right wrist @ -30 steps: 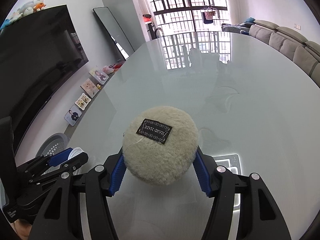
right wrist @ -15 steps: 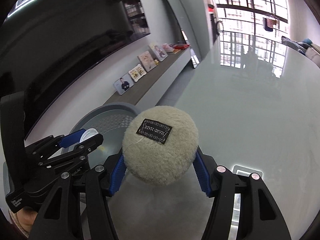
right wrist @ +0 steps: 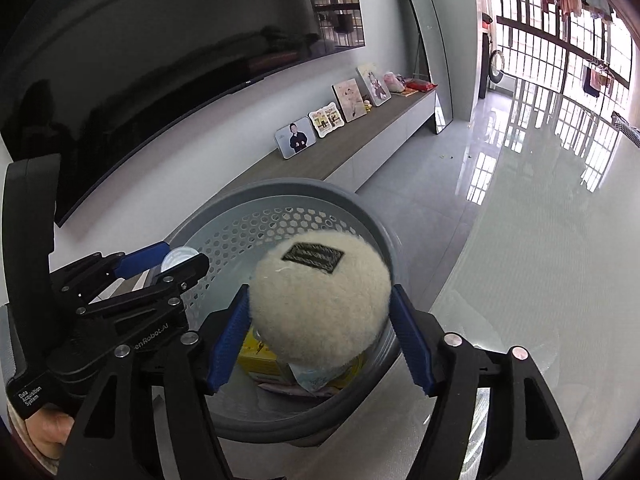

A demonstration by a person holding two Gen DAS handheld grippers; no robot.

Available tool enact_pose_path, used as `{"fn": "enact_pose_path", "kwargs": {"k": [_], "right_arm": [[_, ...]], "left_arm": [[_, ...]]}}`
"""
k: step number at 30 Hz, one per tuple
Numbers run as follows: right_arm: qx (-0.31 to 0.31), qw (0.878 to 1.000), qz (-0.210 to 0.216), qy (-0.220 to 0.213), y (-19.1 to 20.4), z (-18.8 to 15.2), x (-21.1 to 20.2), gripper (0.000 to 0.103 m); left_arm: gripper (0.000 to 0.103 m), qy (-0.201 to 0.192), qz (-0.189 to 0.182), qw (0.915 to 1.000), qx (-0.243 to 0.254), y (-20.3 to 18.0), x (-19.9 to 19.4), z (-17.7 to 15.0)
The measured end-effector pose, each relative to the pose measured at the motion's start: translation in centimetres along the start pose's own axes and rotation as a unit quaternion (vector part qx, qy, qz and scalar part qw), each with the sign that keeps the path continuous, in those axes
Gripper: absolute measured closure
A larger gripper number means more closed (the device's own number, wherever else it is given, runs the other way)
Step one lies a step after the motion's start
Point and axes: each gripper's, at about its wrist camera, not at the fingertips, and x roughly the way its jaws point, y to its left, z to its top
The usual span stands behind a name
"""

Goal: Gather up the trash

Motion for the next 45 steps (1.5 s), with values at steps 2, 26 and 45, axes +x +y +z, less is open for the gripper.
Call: {"fn": "enact_pose_path", "kwargs": {"k": [2, 26, 45], "right_arm": [[0.006, 1.000, 0.003, -0.002, -0.3, -0.3, -0.3, 0.030], [0.022, 0.999, -0.020, -0.018, -0.8, -1.5, -1.0, 0.030], [0.027, 0.999, -0.027, -0.023, -1.1, -1.8, -1.4, 0.030]], "left_arm": [[0.036, -0.003, 0.004, 1.0000, -0.004, 0.0, -0.2, 0.0], [0.014, -0.002, 0.043, 0.9990, -0.010, 0.8, -0.6, -0.3], [0.006, -0.005, 0.057, 0.9983, -0.014, 0.9, -1.5, -0.2]]}}
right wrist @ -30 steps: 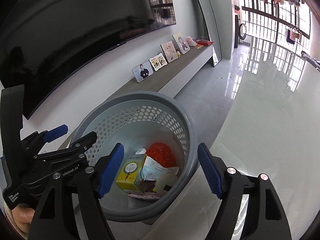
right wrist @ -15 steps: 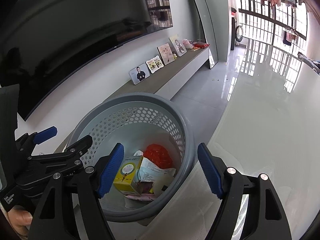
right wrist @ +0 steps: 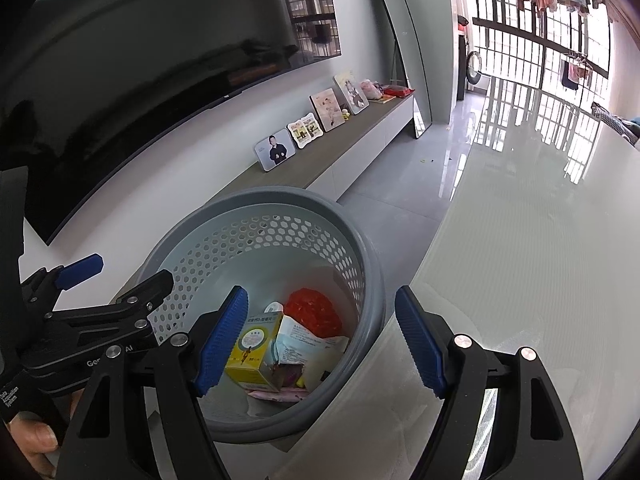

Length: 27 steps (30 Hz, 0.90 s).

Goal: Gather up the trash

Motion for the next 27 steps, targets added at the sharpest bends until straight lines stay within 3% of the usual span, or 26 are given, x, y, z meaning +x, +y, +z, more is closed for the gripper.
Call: {"fn": "enact_pose_path", "kwargs": {"k": [27], "right_arm": [[0.001, 1.000, -0.006, 0.005, 0.14, -0.01, 0.27, 0.030]], "left_arm": [[0.006, 0.000, 0.000, 1.0000, -0.003, 0.36, -0.43, -0.06]]}}
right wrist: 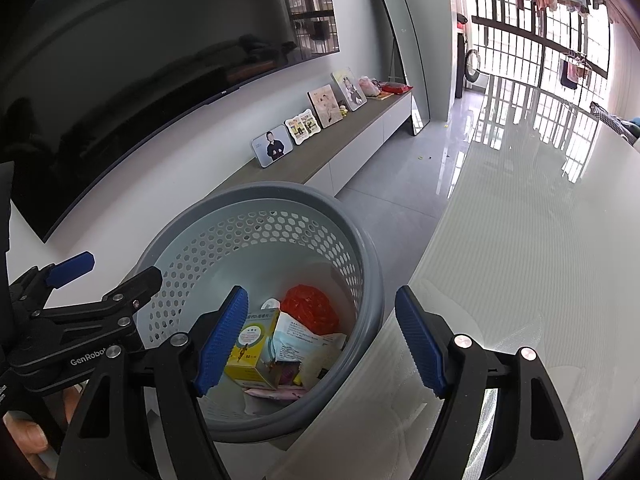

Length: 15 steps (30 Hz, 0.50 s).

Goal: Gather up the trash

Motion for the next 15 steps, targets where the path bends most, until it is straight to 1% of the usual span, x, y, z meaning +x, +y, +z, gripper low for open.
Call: {"fn": "enact_pose_path", "kwargs": {"k": [15], "right_arm": [[-0.001, 1.000, 0.000, 0.001, 0.03, -0.01, 0.11, 0.030]], "left_arm": [[0.006, 0.003, -0.001, 1.0000, -0.003, -0.01, 0.26, -0.17]]}}
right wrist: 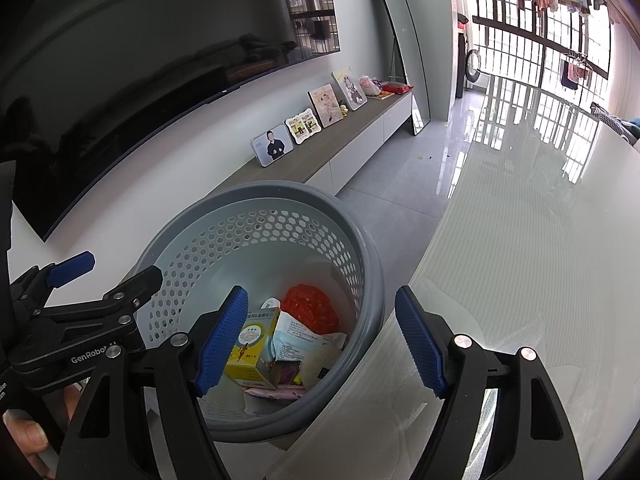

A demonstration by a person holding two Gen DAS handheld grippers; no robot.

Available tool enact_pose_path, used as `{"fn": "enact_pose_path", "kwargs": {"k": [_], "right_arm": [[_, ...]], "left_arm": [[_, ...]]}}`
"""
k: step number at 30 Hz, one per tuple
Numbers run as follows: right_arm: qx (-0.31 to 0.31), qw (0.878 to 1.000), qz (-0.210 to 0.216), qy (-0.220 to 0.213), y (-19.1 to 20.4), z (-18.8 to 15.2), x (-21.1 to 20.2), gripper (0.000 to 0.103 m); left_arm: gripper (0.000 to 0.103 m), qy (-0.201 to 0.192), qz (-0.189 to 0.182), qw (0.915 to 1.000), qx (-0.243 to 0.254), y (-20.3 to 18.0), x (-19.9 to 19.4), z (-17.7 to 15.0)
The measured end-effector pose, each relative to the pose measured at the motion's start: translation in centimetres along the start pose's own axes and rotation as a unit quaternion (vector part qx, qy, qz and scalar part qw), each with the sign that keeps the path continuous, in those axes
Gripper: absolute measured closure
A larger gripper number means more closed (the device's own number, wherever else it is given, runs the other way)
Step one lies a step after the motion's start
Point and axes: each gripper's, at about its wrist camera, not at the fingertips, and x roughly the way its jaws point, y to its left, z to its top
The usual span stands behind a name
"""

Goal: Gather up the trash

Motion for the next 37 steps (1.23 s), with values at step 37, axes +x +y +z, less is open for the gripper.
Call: {"fn": "enact_pose_path", "kwargs": {"k": [37], "right_arm": [[-0.001, 1.000, -0.001, 0.000, 0.13, 0.07, 0.03, 0.030]], "left_arm": [[0.006, 0.003, 0.001, 1.0000, -0.003, 0.05, 0.12, 0.07]]}}
